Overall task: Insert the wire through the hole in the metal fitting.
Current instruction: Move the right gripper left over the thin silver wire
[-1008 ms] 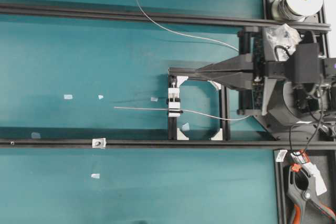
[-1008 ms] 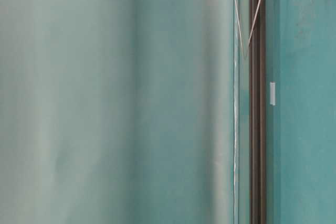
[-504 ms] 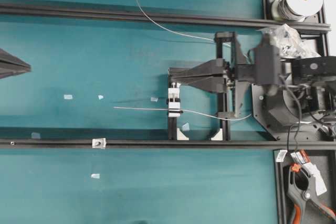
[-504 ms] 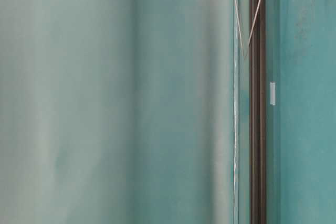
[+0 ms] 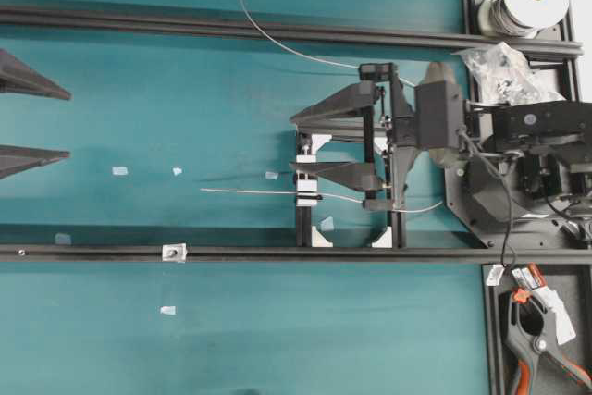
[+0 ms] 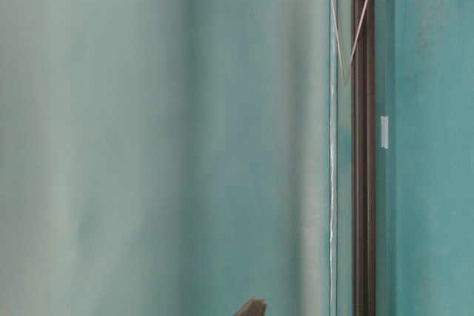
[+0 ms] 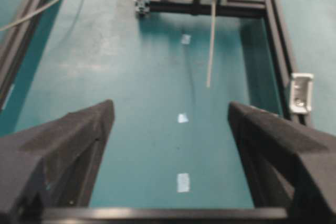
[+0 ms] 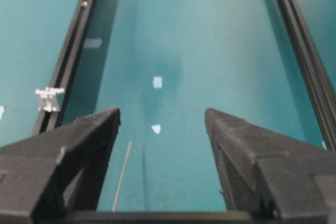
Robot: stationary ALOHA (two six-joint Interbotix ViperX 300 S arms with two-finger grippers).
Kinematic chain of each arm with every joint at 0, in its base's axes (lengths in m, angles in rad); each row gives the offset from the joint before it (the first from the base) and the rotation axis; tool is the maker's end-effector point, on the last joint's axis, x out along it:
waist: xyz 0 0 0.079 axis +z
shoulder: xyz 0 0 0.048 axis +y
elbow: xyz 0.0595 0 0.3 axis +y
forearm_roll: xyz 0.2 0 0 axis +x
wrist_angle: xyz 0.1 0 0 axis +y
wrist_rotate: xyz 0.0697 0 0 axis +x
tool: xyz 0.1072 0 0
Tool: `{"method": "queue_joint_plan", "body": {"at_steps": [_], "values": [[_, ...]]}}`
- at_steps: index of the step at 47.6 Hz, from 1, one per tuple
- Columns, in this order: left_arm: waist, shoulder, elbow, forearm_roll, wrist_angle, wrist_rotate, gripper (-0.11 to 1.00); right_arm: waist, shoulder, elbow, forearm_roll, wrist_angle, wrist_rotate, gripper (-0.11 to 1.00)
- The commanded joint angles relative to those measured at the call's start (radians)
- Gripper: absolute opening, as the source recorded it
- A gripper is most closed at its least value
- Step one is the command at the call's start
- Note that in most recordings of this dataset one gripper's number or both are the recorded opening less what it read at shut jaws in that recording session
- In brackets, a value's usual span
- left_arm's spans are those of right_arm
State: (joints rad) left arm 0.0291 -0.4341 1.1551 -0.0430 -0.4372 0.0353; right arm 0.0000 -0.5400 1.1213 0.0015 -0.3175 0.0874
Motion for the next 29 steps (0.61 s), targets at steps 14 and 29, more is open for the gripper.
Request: {"method": "queue_joint_plan", "body": {"at_steps": [14, 29], "values": [[0.005, 0.21, -0.029, 0.003, -0.179, 0.012, 0.83, -0.003, 0.137, -0.049, 0.002, -0.005, 0.078, 0.75], [0.005, 0.281, -0.052, 0.003, -0.184, 0.012, 0.83, -0.003, 0.235, -0.077, 0.002, -0.012, 0.08, 0.75]]}}
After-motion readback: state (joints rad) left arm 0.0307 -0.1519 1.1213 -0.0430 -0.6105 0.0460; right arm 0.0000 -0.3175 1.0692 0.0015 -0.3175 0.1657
